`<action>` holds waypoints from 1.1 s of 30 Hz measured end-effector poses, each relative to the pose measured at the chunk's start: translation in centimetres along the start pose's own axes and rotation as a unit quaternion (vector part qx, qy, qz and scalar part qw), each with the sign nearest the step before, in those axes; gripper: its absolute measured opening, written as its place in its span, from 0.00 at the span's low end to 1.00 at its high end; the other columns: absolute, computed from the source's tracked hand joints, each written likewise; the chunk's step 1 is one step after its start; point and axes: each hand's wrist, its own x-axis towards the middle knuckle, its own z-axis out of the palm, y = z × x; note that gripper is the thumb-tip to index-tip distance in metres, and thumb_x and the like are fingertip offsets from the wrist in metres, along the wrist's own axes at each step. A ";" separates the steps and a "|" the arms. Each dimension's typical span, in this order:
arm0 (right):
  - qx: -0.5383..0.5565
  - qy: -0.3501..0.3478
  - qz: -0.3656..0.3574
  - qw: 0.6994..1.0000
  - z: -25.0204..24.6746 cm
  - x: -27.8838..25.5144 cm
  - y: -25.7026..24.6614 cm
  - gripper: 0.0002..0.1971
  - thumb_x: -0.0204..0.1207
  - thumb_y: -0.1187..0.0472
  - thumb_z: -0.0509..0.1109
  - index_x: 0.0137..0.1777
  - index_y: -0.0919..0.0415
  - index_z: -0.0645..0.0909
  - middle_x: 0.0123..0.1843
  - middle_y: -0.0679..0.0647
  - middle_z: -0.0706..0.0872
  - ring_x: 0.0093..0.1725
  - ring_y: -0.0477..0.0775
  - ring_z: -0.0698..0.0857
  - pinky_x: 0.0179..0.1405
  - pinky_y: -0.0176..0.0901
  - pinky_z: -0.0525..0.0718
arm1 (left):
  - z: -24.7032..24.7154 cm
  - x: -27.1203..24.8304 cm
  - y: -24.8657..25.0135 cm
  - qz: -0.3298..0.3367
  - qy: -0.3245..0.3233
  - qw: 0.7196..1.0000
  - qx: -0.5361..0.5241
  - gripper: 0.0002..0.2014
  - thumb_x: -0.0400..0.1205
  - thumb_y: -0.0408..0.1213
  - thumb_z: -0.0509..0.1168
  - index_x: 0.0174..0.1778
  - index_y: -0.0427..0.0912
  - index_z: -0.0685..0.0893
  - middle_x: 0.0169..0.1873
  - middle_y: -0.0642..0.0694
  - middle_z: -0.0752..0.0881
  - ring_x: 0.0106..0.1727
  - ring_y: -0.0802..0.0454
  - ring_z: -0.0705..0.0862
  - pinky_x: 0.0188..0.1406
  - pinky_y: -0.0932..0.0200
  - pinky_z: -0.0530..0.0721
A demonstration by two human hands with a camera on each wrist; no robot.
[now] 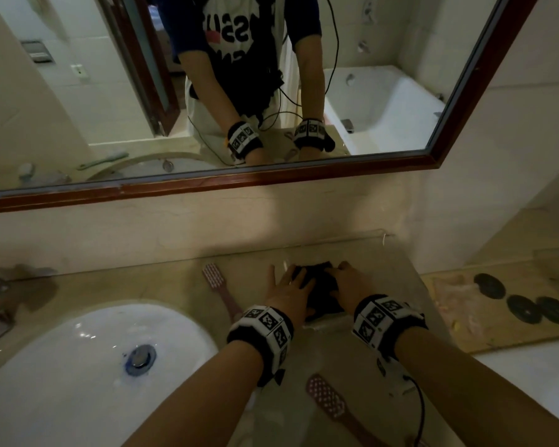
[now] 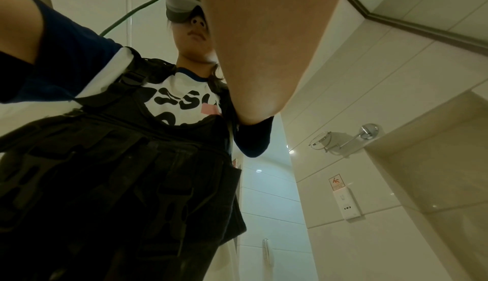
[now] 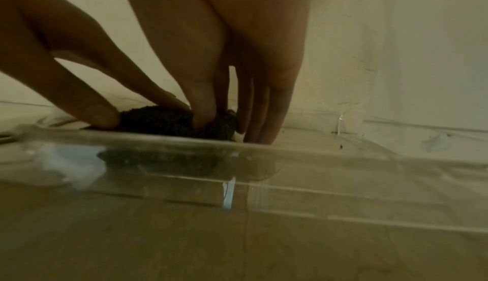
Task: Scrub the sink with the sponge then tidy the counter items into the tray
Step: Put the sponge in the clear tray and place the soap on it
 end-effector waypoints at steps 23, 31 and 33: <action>-0.089 -0.161 -0.151 0.971 8.1 -23.7 -10.2 0.34 0.74 0.54 0.74 0.79 0.54 0.66 0.77 0.56 0.70 0.74 0.59 0.73 0.71 0.49 0.72 | 14.9 -20.4 -2.7 -0.032 0.087 0.976 -0.197 0.19 0.84 0.47 0.60 0.70 0.48 0.78 0.69 0.46 0.80 0.69 0.47 0.79 0.67 0.54 0.78; -0.113 -0.147 -0.138 0.973 12.3 -25.3 -10.9 0.45 0.68 0.62 0.79 0.81 0.53 0.57 0.79 0.57 0.65 0.75 0.62 0.71 0.75 0.56 0.73 | 18.5 -23.9 0.3 -0.035 0.046 0.975 -0.212 0.24 0.78 0.56 0.65 0.66 0.48 0.81 0.63 0.46 0.83 0.63 0.46 0.83 0.64 0.51 0.83; -0.111 -0.137 -0.136 0.975 12.7 -24.8 -11.0 0.43 0.69 0.63 0.77 0.81 0.53 0.58 0.79 0.56 0.65 0.76 0.62 0.70 0.76 0.56 0.71 | 18.7 -24.2 0.9 -0.031 0.056 0.981 -0.181 0.22 0.80 0.50 0.63 0.68 0.46 0.80 0.64 0.43 0.81 0.64 0.42 0.82 0.65 0.49 0.82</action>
